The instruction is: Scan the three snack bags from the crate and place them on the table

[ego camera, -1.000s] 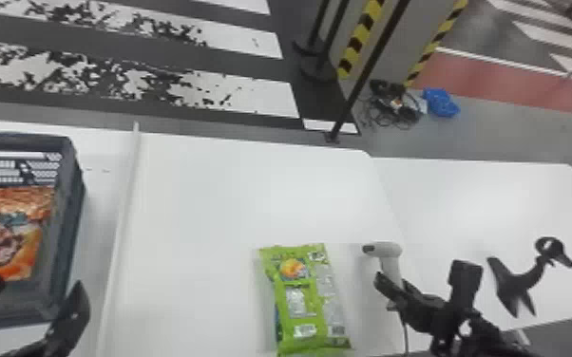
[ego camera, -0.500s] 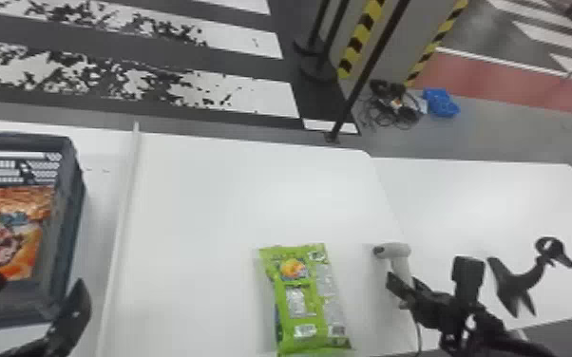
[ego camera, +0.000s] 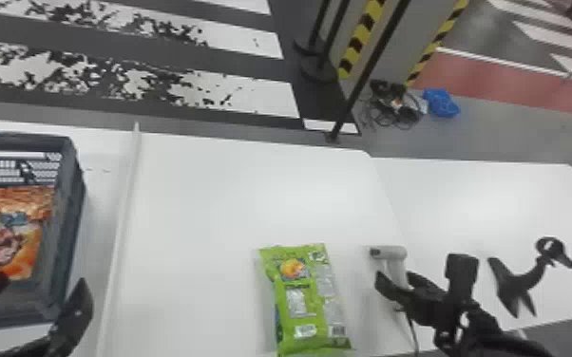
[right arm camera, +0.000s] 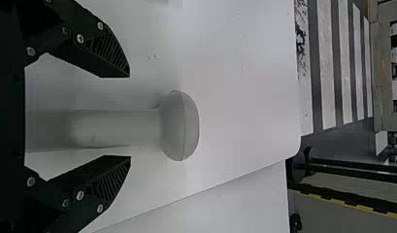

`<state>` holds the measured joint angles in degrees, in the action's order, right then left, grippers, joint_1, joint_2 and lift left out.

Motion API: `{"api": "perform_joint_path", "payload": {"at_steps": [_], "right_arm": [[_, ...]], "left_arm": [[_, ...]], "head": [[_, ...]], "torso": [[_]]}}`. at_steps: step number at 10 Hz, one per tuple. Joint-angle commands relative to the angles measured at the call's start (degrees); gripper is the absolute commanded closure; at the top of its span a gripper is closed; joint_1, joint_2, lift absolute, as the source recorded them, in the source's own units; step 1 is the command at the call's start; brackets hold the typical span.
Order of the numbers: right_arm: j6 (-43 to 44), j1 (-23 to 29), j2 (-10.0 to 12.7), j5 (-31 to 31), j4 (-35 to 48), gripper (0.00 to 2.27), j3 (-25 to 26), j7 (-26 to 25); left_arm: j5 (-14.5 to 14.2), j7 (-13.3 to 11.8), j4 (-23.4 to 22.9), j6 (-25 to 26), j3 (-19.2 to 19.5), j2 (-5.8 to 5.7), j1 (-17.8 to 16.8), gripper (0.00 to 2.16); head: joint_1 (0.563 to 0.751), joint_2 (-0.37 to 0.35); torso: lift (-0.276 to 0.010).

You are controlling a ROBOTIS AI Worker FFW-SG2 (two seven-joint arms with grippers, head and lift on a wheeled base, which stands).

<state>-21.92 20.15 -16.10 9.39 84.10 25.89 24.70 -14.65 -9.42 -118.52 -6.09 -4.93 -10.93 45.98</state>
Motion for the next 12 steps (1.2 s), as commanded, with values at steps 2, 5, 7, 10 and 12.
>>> {"api": "perform_joint_path", "payload": {"at_steps": [2, 5, 7, 10, 12], "right_arm": [[-3.88, 7.19, 2.04, 4.68, 12.84, 0.07, 1.09, 0.35], [-24.80, 6.40, 0.80, 8.54, 18.21, 0.08, 4.43, 13.01], [-36.40, 3.76, -1.30, 4.68, 19.52, 0.08, 2.14, 21.88], [-41.15, -2.66, -3.85, 0.54, 12.67, 0.08, -4.18, 28.48], [-37.46, -4.59, -3.85, -1.13, 9.07, 0.07, -7.26, 29.18]], "left_arm": [[0.06, 0.02, -0.05, 0.60, -0.08, 0.04, -0.36, 0.07], [0.41, 0.11, 0.04, 0.60, -0.17, -0.05, -0.54, 0.07], [0.50, 0.37, 0.04, 0.43, -0.17, -0.05, -0.54, 0.07], [0.50, 0.28, 0.13, -0.63, -0.08, -0.23, -0.54, 0.07], [0.50, 0.28, 0.04, -1.16, 0.27, -0.23, -0.54, 0.07]], "head": [[0.695, -0.350], [0.695, -0.350], [0.695, -0.350], [0.695, -0.350], [0.695, -0.327]], "torso": [[-0.037], [-0.037], [-0.037], [-0.037], [-0.037]]}}
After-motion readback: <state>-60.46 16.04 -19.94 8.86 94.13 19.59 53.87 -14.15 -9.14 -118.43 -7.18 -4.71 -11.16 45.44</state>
